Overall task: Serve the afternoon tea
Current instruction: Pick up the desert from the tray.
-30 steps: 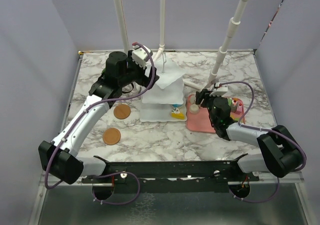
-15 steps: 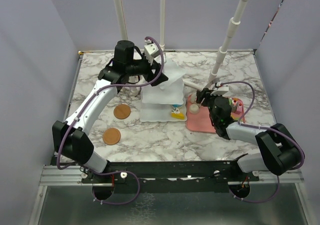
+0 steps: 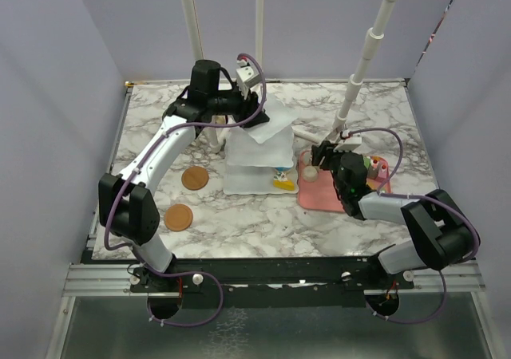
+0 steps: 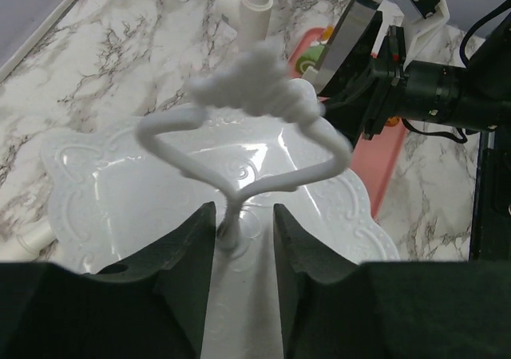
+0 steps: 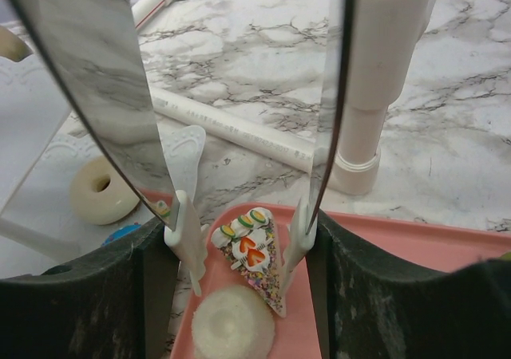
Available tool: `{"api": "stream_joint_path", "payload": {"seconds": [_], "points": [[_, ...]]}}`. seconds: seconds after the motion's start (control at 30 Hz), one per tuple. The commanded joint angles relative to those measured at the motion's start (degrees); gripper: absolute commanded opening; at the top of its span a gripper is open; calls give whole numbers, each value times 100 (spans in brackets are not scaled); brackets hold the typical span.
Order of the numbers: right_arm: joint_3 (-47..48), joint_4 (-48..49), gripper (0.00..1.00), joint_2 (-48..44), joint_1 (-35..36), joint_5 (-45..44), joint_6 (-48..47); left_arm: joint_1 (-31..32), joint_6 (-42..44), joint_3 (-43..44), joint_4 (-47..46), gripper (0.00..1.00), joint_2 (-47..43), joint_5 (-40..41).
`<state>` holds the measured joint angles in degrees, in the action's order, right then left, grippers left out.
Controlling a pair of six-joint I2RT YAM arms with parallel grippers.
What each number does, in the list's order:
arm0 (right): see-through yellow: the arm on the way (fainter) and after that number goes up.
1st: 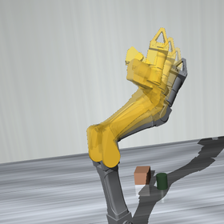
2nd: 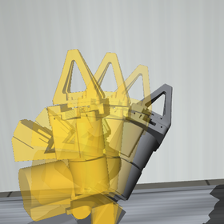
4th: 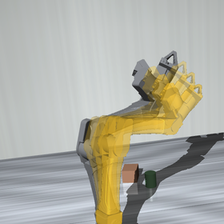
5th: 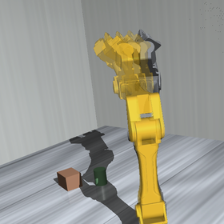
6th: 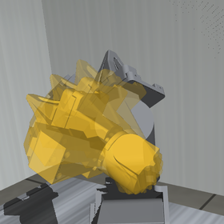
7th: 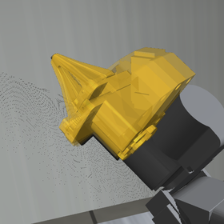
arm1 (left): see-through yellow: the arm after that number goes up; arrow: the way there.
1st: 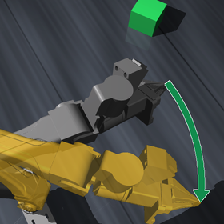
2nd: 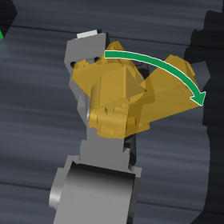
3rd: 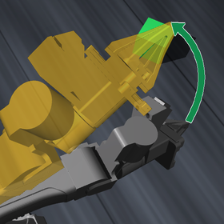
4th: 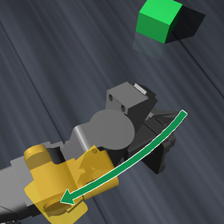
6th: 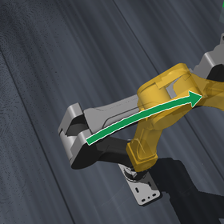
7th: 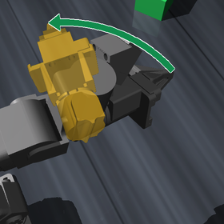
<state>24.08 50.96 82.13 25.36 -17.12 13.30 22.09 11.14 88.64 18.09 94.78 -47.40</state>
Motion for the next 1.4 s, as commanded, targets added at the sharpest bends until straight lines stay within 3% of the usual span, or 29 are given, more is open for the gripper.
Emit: {"api": "stream_joint_path", "payload": {"seconds": [0.0, 0.2, 0.33, 0.63, 1.03, 1.37], "points": [[197, 213, 60, 195, -89, 198, -108, 14, -182, 215, -162, 32, 53, -235], [288, 259, 56, 407, -175, 316, -167, 210, -346, -17, -426, 20, -300, 216], [278, 290, 48, 448, -181, 321, -211, 371, -610, -325, -718, 14, -683, 802], [177, 240, 27, -87, -179, 245, -351, 680, -1069, -775, -1106, 9, -1465, 2090], [280, -687, 21, -1208, -173, 479, -362, 1170, -1091, -1615, -1002, 6, -2571, 3638], [260, -1254, 21, -1815, -174, 836, -208, 1524, -1644, -2338, -943, 5, -3246, 4875]]}}
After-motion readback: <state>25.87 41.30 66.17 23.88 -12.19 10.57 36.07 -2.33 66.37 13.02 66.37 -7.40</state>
